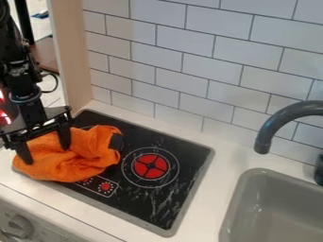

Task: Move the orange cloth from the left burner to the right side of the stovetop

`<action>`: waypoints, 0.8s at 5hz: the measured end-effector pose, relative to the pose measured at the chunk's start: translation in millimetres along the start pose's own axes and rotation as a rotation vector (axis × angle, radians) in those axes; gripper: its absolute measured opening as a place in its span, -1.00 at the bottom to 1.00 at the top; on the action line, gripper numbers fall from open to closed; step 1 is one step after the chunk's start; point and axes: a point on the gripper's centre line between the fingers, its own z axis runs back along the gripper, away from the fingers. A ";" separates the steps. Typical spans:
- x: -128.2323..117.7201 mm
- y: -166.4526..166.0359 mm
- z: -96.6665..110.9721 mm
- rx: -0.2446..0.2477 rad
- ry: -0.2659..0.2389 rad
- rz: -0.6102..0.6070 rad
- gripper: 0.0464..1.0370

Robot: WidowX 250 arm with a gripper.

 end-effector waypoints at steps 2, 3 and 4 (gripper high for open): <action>-2.4 -19.6 -12.8 -0.010 -0.047 -0.039 0.92; -4.4 -20.6 -17.3 0.003 -0.042 -0.038 0.92; -6.5 -33.8 -19.8 0.007 -0.041 -0.054 0.92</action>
